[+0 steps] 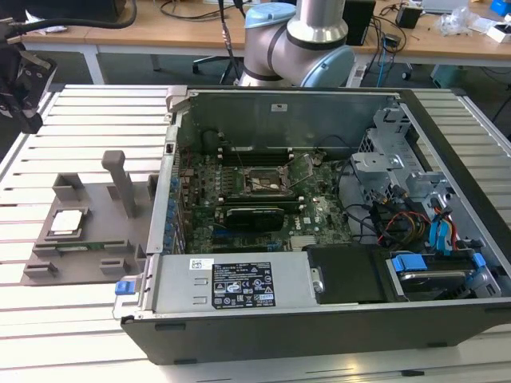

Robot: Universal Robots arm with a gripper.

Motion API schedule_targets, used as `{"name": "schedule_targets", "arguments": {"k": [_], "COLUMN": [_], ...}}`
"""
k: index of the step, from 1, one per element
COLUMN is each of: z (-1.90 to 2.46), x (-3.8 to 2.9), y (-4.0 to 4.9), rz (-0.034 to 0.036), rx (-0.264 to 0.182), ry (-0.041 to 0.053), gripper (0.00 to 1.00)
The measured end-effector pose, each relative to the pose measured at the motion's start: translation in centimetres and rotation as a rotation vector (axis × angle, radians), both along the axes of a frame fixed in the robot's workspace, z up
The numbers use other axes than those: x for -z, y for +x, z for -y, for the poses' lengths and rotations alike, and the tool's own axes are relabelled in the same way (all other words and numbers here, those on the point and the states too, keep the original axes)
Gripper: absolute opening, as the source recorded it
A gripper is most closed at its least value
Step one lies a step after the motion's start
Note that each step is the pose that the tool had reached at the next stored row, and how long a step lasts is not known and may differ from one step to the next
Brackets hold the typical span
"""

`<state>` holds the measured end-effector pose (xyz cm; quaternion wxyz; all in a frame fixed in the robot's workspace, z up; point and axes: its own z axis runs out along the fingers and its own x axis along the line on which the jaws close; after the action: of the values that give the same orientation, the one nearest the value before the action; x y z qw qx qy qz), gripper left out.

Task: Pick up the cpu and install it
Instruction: 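Reach for the cpu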

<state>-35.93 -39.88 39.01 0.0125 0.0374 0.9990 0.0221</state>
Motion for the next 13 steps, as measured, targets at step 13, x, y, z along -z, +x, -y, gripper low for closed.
{"name": "schedule_targets", "arguments": {"k": [13], "z": [0.0], "x": [0.01], "y": [-0.79], "rz": [0.0], "rx": [0.0], "ry": [0.0], "gripper": [0.11]}}
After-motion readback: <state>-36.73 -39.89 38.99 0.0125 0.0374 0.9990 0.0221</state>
